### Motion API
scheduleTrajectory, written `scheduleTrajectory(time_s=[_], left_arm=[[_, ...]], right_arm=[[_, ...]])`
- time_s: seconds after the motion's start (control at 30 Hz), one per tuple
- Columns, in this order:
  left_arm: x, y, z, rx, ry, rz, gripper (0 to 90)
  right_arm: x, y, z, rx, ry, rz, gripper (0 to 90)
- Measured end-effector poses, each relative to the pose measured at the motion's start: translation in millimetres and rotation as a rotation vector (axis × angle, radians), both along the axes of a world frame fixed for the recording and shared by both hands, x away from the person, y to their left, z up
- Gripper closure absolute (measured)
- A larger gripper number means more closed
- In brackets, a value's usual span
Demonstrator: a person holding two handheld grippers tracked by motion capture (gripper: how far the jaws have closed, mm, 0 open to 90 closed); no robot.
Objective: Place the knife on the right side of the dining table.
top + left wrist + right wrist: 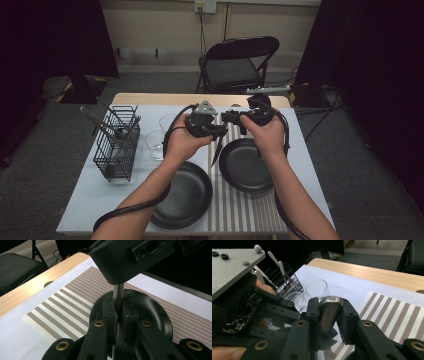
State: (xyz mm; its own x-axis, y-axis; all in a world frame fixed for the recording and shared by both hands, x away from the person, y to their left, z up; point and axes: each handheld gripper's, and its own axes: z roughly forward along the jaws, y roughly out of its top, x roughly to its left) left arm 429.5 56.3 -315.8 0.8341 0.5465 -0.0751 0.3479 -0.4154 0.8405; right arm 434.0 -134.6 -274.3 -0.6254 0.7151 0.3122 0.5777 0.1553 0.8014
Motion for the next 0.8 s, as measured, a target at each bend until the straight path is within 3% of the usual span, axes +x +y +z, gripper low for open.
scheduleTrajectory(time_s=[0.3, 0.53, 0.8], left_arm=[[0.2, 4.4, -4.8, -0.031, 0.005, 0.004, 80.1], [-0.2, 10.1, -10.7, -0.012, 0.040, 0.013, 64.8], [-1.8, 16.7, -19.0, -0.005, 0.065, 0.019, 49.3]], right_arm=[[0.7, 1.2, -3.1, 0.024, 0.021, 0.013, 73.6], [3.4, -0.3, -5.6, 0.042, 0.012, 0.007, 73.7], [6.6, 0.4, -5.9, 0.026, -0.002, -0.001, 73.7]])
